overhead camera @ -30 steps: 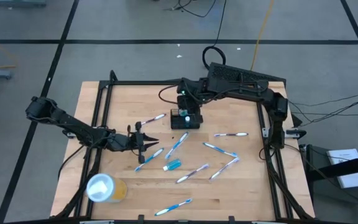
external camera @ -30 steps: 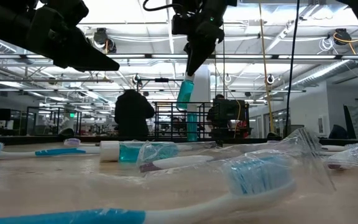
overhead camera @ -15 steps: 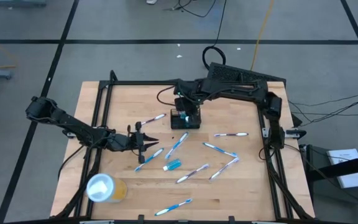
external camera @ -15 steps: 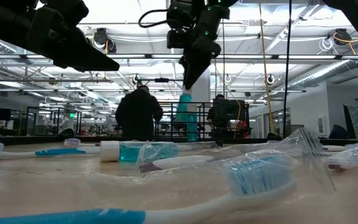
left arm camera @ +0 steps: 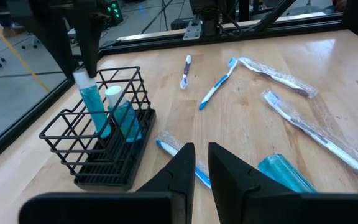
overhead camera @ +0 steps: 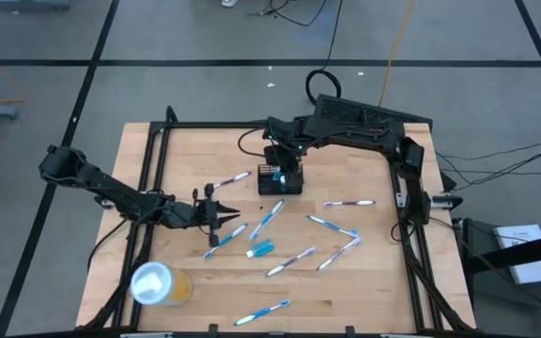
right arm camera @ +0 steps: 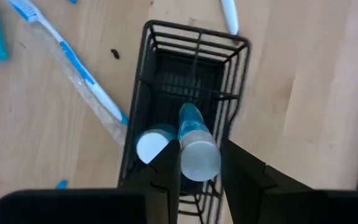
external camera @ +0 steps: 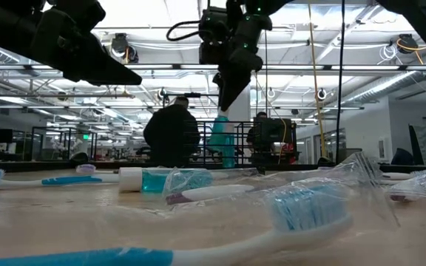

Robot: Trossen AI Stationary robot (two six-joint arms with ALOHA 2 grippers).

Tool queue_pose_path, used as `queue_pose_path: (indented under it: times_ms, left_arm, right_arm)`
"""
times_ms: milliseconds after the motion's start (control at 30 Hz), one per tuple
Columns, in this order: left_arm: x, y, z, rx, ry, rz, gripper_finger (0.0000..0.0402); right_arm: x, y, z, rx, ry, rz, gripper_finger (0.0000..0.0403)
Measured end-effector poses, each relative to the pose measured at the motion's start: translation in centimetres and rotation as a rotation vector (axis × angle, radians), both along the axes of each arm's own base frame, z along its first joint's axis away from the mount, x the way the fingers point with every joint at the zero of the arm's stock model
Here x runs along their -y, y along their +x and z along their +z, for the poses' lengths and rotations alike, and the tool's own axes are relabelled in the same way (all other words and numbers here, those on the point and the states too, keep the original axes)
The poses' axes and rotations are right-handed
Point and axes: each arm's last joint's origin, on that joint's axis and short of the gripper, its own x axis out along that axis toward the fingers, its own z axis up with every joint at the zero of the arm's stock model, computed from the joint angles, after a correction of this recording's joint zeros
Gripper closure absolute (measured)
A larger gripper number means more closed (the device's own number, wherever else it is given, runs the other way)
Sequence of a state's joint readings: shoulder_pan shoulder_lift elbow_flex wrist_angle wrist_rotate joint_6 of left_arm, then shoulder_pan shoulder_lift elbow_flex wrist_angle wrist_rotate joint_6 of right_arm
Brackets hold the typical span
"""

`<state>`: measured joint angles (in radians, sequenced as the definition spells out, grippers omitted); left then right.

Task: Pick & Place toothbrushing station
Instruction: Put the blue mouthwash bottle into the black organizer

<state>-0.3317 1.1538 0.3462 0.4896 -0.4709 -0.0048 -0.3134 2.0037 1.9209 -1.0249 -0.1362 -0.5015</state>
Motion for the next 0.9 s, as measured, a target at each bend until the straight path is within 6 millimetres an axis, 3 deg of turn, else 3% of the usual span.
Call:
queue_pose_path:
  times_ms: [900]
  left_arm:
    - [-0.1,0.0,-0.2,-0.016,0.006,0.005,0.035]
  right_arm:
    - [1.3,0.9,-3.0,-0.04,0.075,0.04,0.0324]
